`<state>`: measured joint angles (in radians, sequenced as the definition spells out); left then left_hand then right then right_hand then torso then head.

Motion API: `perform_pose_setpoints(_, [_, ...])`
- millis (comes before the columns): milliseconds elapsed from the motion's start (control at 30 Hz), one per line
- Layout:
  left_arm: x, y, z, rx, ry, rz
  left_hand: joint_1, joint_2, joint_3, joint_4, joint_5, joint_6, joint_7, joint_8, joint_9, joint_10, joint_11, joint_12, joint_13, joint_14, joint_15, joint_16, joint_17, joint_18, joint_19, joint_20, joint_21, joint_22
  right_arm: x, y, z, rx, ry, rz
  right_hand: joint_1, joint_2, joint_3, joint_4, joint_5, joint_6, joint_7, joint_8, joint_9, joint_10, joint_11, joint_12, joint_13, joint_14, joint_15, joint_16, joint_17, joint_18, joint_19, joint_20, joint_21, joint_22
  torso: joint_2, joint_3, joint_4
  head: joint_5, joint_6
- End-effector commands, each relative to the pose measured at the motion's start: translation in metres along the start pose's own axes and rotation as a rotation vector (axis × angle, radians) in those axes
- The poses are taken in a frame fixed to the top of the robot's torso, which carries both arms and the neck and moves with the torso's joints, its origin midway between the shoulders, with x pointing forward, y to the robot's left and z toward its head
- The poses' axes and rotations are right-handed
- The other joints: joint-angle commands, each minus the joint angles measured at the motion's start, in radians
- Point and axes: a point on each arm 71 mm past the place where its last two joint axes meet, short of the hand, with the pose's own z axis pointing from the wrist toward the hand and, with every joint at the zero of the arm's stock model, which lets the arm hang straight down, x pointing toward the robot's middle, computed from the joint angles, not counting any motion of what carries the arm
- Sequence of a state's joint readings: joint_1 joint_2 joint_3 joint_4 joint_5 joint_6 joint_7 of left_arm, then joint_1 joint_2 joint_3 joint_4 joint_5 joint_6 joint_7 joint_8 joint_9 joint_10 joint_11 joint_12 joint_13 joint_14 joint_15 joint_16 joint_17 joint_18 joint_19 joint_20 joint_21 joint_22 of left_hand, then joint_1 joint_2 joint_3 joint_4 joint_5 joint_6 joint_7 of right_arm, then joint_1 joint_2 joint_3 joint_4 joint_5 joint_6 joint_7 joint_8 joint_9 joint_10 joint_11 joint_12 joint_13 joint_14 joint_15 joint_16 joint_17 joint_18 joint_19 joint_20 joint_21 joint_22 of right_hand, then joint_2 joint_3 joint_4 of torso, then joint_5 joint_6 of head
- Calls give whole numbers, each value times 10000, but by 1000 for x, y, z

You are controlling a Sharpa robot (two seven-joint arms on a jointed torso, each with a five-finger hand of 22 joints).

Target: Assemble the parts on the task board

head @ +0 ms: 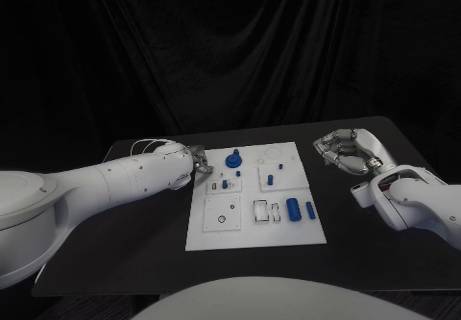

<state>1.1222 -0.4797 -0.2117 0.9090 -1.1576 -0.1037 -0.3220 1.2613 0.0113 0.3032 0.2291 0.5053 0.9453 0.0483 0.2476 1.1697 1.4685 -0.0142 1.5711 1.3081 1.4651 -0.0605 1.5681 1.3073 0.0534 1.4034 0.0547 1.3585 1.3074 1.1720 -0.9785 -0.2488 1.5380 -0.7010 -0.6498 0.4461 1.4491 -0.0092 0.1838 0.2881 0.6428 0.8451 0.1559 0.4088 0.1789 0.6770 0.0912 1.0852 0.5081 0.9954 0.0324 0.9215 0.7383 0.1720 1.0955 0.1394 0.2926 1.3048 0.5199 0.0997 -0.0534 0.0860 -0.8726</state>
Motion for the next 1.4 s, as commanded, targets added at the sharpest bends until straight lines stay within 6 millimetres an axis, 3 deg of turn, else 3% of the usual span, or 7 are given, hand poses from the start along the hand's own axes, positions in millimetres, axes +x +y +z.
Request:
perform_pose_setpoints(33, [1,-3,-2,406,-197,-102,-155,-299,767,-266,-65,196,-51,115,76,1023,-87,-3,2627,1057,-50,27,2635,58,59,-63,-56,1814,1,-2,-1,151,108,14,98,-37,27,-10,61,-71,-28,42,-8,-80,-2,64,-16,50,4,59,-8,84,79,-7,25,16,0,4,-3,5,0])
perform_pose_setpoints(233, [1,-1,-12,586,-646,-436,-419,-741,1712,-932,-207,609,-123,224,82,1023,-148,-3,2627,1057,-95,27,2635,64,40,-101,-109,1838,2,-3,-2,211,135,25,114,-41,31,-11,96,-78,-26,44,-10,-81,-2,68,-26,50,3,67,-20,84,81,-8,27,24,0,4,-1,-2,0])
perform_pose_setpoints(567, [6,17,-40,758,-813,-2153,-688,-1011,2223,-1415,-869,813,-167,208,54,1023,-185,-3,2627,1057,-130,27,2635,69,38,-137,-137,1835,1,-8,-5,392,132,8,160,-52,43,-23,154,-97,-22,47,-14,-86,-2,77,-46,48,1,83,-46,83,84,-11,30,42,-2,2,-1,-69,0])
perform_pose_setpoints(733, [6,25,-51,843,-916,-2475,-853,-1040,2292,-1533,-1625,914,-207,190,27,1023,-216,-3,2627,1057,-152,27,2635,64,61,-154,-125,1841,1,-9,-7,448,113,-9,175,-55,46,-27,165,-100,-22,49,-14,-87,-2,80,-51,46,1,86,-53,83,85,-13,31,47,-1,1,0,-52,0])
perform_pose_setpoints(800, [7,28,-56,845,-895,-2698,-993,-1012,2199,-1522,-2366,1005,-242,155,-28,1023,-238,-3,2627,1057,-171,27,2635,64,68,-170,-131,1840,1,-9,-7,458,107,-13,175,-55,46,-27,165,-100,-22,49,-14,-87,-2,80,-51,46,1,86,-53,83,85,-13,31,47,-2,1,-1,-43,0])
perform_pose_setpoints(1033, [11,29,-66,1013,-791,-3238,-1011,-958,1976,-1541,-2977,1062,-248,23,-186,1023,-244,-3,2627,1057,-183,27,2635,70,57,-188,-167,1831,2,-10,-7,474,120,-7,212,-62,55,-38,188,-106,-20,55,-15,-90,-3,86,-62,44,-1,95,-69,84,87,-15,33,59,-2,0,1,-20,0])
perform_pose_setpoints(1400, [26,23,-67,1324,-599,-3132,-1073,-905,1791,-1463,-3084,1071,-232,-12,-230,1023,-232,-3,2627,1057,-175,27,2635,90,-6,-187,-260,1802,2,-10,-7,485,119,1,277,-75,69,-55,223,-115,-18,65,-15,-95,-3,95,-82,41,-3,109,-95,84,89,-19,39,80,-1,0,-2,-86,0])
